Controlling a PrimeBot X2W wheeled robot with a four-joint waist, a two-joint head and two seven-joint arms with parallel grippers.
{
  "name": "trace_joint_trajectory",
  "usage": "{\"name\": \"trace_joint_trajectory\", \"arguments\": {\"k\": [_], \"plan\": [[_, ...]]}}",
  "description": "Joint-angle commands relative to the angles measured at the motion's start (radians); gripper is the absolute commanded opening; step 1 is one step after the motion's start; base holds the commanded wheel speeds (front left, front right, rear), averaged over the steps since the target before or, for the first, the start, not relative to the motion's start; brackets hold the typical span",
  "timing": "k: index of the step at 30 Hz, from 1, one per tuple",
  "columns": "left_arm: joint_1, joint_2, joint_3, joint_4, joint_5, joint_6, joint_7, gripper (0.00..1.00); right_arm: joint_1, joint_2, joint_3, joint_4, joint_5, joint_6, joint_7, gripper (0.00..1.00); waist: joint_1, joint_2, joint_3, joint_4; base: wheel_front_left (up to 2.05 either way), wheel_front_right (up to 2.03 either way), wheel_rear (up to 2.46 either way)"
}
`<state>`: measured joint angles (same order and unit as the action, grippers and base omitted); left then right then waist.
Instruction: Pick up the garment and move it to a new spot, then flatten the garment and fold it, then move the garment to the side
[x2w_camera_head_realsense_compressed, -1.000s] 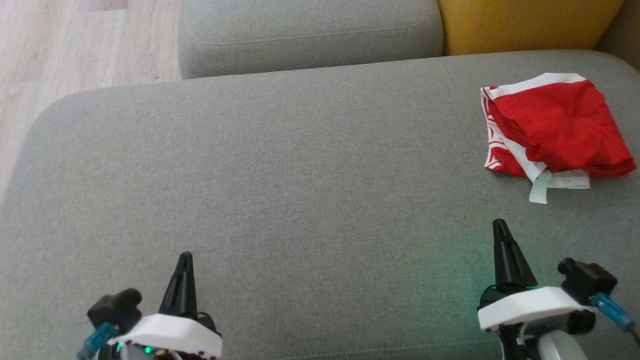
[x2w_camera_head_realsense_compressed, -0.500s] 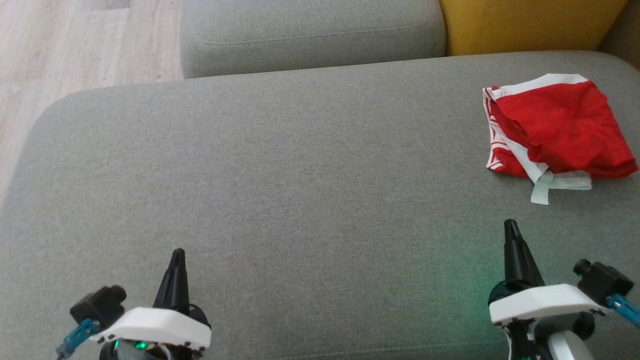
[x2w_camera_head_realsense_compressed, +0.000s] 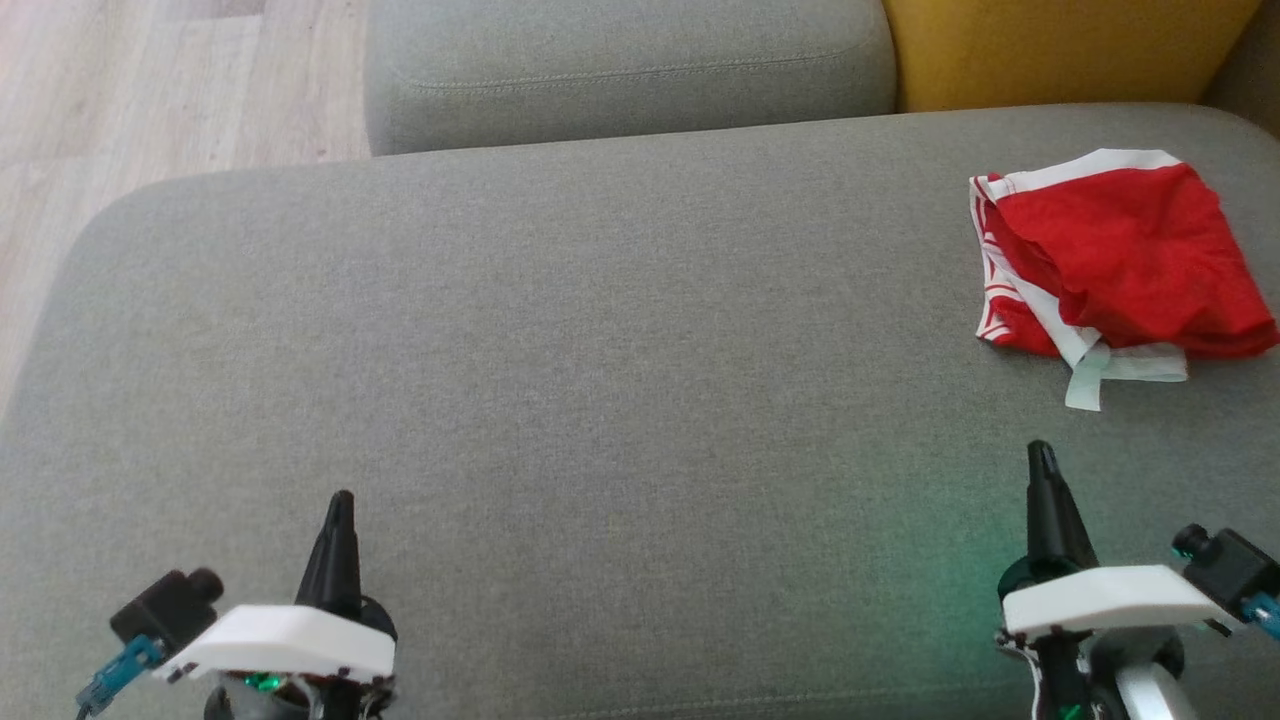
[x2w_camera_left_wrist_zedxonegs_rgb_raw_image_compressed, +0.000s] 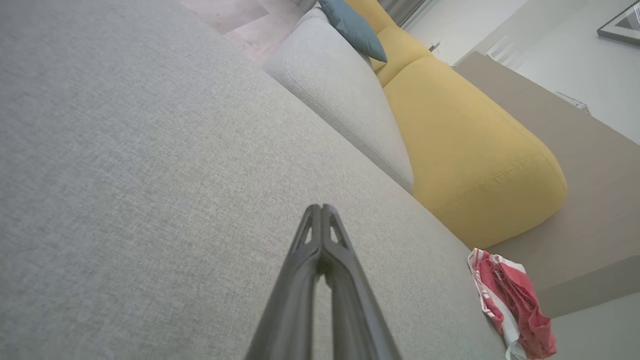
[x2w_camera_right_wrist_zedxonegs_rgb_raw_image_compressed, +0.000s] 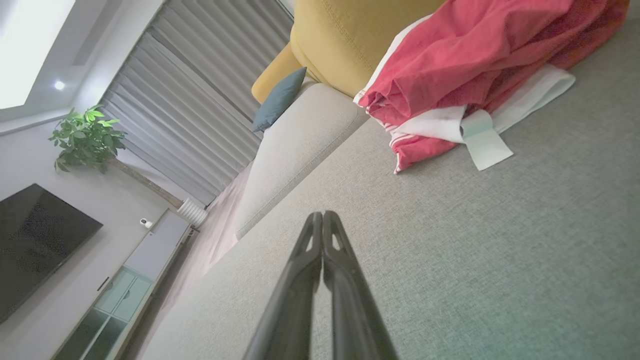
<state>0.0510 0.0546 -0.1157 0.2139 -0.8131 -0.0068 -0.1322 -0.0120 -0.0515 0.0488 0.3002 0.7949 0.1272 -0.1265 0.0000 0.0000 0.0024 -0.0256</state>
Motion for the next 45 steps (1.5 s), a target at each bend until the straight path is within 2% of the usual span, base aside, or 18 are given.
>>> {"name": "trace_joint_trajectory", "arguments": {"k": [1,45], "plan": [[-0.054,0.013,0.025,-0.029,-0.026,-0.008,0.005,0.00,-0.059,-0.018,-0.002,-0.038,0.029,0.002,0.006,0.00,0.0000,0.0000,0.000,0.000,0.00,0.00,0.00],[-0.118,0.020,0.130,0.008,-0.533,-0.081,0.137,0.00,-0.080,-0.021,-0.082,-0.050,0.542,0.003,0.137,0.00,0.0000,0.0000,0.000,0.016,0.00,0.00,0.00]]}}
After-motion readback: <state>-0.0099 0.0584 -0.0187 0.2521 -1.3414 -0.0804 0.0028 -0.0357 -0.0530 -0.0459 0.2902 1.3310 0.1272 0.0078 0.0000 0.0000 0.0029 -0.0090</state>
